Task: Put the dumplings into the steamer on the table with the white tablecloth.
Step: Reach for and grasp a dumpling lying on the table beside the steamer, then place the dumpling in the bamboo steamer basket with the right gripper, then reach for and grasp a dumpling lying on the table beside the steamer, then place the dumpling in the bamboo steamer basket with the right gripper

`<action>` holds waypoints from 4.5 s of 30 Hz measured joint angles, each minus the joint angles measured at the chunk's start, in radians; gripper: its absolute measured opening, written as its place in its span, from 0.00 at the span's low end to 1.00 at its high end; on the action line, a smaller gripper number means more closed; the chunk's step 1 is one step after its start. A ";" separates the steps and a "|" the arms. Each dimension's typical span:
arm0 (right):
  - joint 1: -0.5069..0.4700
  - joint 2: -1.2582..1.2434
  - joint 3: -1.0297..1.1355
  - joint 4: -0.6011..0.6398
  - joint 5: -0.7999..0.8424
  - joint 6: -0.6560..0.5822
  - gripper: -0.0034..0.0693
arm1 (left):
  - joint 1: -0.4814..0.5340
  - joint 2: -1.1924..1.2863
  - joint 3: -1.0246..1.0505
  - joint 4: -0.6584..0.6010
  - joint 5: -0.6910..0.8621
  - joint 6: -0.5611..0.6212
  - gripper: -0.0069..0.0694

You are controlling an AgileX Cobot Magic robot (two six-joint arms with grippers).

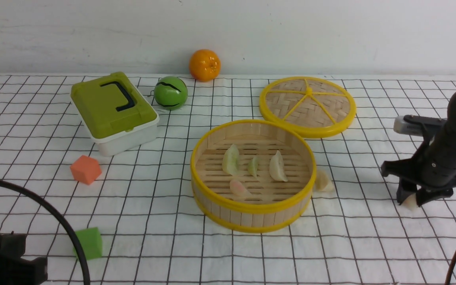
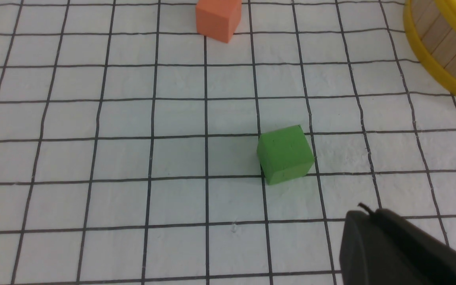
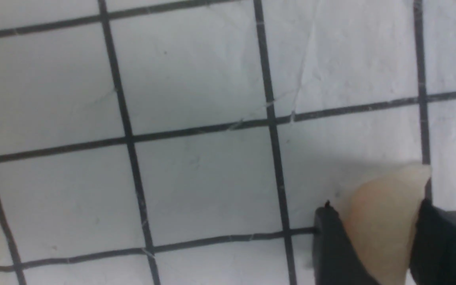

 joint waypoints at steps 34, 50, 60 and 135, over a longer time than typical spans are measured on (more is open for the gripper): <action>0.500 -0.096 0.000 0.401 -0.251 -0.619 0.31 | 0.000 0.000 0.000 -0.023 0.001 0.000 0.11; 0.497 -0.017 0.000 0.405 -0.299 -0.607 0.41 | 0.000 0.000 0.000 -0.023 -0.001 0.000 0.11; 0.493 -0.101 -0.054 0.421 -0.227 -0.585 0.71 | 0.000 0.000 0.000 -0.023 0.000 0.000 0.12; 0.414 0.044 -0.251 0.407 0.041 -0.734 0.32 | 0.000 0.000 0.001 -0.008 -0.033 0.003 0.17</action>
